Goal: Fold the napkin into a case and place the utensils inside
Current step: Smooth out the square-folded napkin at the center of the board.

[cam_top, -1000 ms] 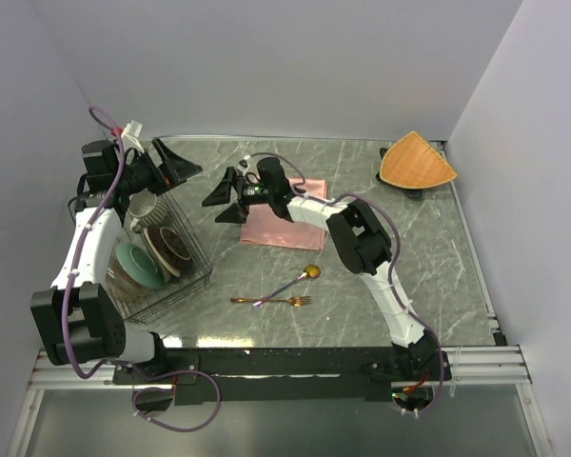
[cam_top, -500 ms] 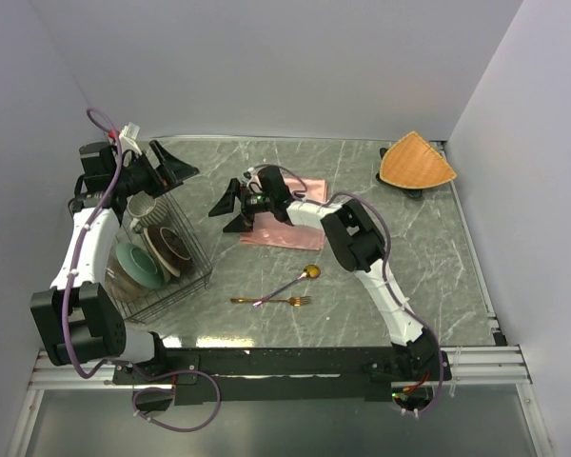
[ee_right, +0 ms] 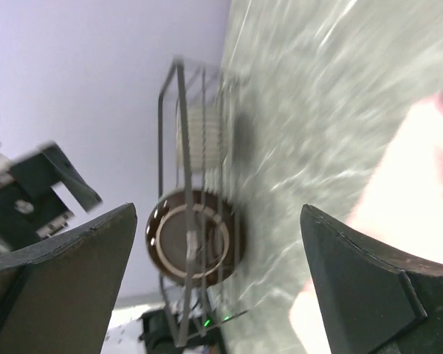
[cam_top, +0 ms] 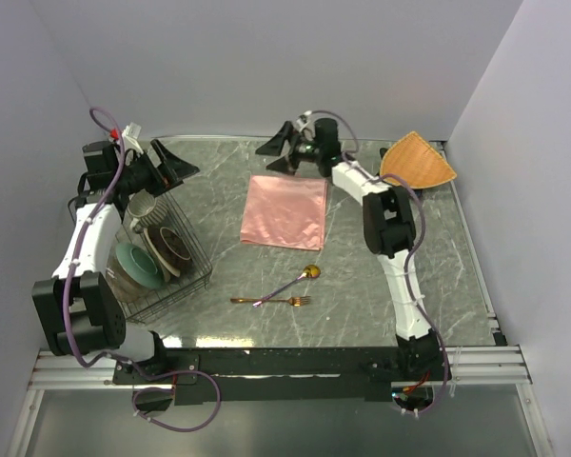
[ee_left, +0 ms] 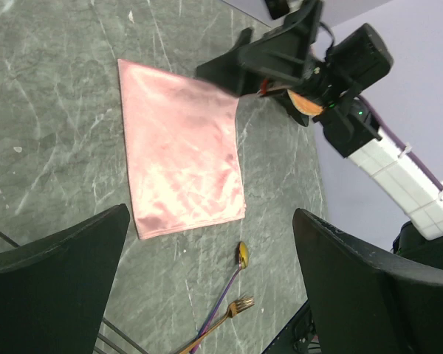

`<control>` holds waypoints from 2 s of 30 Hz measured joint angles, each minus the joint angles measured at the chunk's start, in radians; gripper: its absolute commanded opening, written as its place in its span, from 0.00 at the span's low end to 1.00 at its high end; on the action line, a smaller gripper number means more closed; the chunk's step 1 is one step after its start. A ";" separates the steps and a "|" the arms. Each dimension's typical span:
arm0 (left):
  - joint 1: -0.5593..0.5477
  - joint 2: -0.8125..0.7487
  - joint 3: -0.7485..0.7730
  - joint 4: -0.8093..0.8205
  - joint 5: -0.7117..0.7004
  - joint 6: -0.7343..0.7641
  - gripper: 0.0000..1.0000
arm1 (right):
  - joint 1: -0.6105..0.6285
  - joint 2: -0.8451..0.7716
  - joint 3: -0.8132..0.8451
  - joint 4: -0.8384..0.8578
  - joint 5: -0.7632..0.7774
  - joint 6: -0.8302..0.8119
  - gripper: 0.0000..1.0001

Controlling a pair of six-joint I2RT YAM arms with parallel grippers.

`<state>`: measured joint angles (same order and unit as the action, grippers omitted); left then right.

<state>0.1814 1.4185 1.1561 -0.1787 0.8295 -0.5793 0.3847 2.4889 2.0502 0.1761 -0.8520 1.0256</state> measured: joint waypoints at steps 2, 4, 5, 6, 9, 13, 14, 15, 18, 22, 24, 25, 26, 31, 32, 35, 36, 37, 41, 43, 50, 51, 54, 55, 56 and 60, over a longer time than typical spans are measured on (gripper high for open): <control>-0.003 0.013 0.003 0.001 -0.008 0.001 0.99 | -0.043 0.000 0.009 -0.008 0.003 -0.019 1.00; -0.007 0.024 0.008 0.000 -0.013 0.004 0.99 | -0.073 0.002 0.009 -0.021 0.004 -0.035 1.00; -0.010 0.029 0.011 -0.001 -0.015 0.007 0.99 | -0.082 0.005 0.009 -0.027 0.005 -0.043 1.00; -0.012 0.033 0.016 -0.002 -0.016 0.010 0.99 | -0.089 0.010 0.009 -0.035 0.005 -0.052 1.00; -0.020 0.045 0.024 -0.005 -0.021 0.018 0.99 | -0.094 0.030 0.010 -0.046 0.005 -0.074 1.00; -0.029 0.058 0.028 -0.008 -0.034 0.025 0.99 | -0.103 0.074 0.023 -0.072 0.002 -0.108 1.00; -0.031 0.063 0.030 -0.014 -0.040 0.030 0.99 | -0.106 0.095 0.032 -0.076 0.001 -0.117 1.00; -0.033 0.066 0.033 -0.020 -0.042 0.038 0.99 | -0.109 0.107 0.034 -0.078 0.002 -0.123 1.00; -0.041 0.084 0.045 -0.037 -0.054 0.060 0.99 | -0.125 0.144 0.035 -0.090 -0.005 -0.129 1.00; -0.065 0.098 0.073 -0.083 -0.092 0.128 0.99 | -0.143 0.156 0.060 -0.086 -0.017 -0.144 1.00; -0.089 0.099 0.090 -0.104 -0.121 0.185 0.99 | -0.147 0.163 0.074 -0.087 -0.014 -0.153 1.00; -0.105 0.099 0.098 -0.111 -0.136 0.219 0.99 | -0.147 0.163 0.074 -0.087 -0.014 -0.153 1.00; -0.127 0.099 0.108 -0.119 -0.155 0.261 0.99 | -0.148 0.163 0.074 -0.085 -0.014 -0.153 1.00; -0.260 0.125 0.161 -0.132 -0.233 0.474 0.99 | -0.149 0.134 0.054 -0.086 -0.030 -0.153 1.00; -0.298 0.140 0.181 -0.130 -0.250 0.526 0.99 | -0.150 0.110 0.034 -0.094 -0.031 -0.155 1.00; -0.430 0.188 0.201 -0.086 -0.292 0.668 0.81 | -0.152 0.016 -0.028 -0.142 -0.027 -0.198 0.95; -0.475 0.203 0.198 -0.076 -0.303 0.711 0.68 | -0.152 -0.026 -0.048 -0.174 -0.021 -0.232 0.90; -0.521 0.219 0.195 -0.059 -0.313 0.755 0.62 | -0.154 -0.069 -0.068 -0.207 -0.009 -0.270 0.78; -0.666 0.282 0.161 0.020 -0.330 0.886 0.49 | -0.172 -0.227 -0.134 -0.327 0.031 -0.410 0.45; -0.715 0.317 0.152 0.047 -0.329 0.927 0.50 | -0.193 -0.283 -0.177 -0.354 0.042 -0.462 0.32; -0.825 0.437 0.151 0.107 -0.344 1.016 0.46 | -0.242 -0.238 -0.225 -0.425 0.084 -0.547 0.27; -0.836 0.448 0.151 0.115 -0.351 1.025 0.44 | -0.243 -0.219 -0.221 -0.433 0.090 -0.554 0.27; -0.871 0.491 0.151 0.135 -0.375 1.062 0.42 | -0.243 -0.156 -0.203 -0.454 0.109 -0.573 0.26; -0.882 0.504 0.151 0.138 -0.384 1.077 0.41 | -0.243 -0.138 -0.199 -0.460 0.115 -0.579 0.25; -0.893 0.515 0.151 0.138 -0.390 1.092 0.41 | -0.244 -0.122 -0.197 -0.466 0.124 -0.586 0.25; -0.929 0.557 0.152 0.133 -0.410 1.151 0.46 | -0.246 -0.094 -0.197 -0.500 0.153 -0.606 0.25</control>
<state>-0.7471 1.9751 1.3079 -0.0460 0.4198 0.5713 0.1387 2.3951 1.8534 -0.3237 -0.6987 0.4198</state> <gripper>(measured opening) 0.421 0.254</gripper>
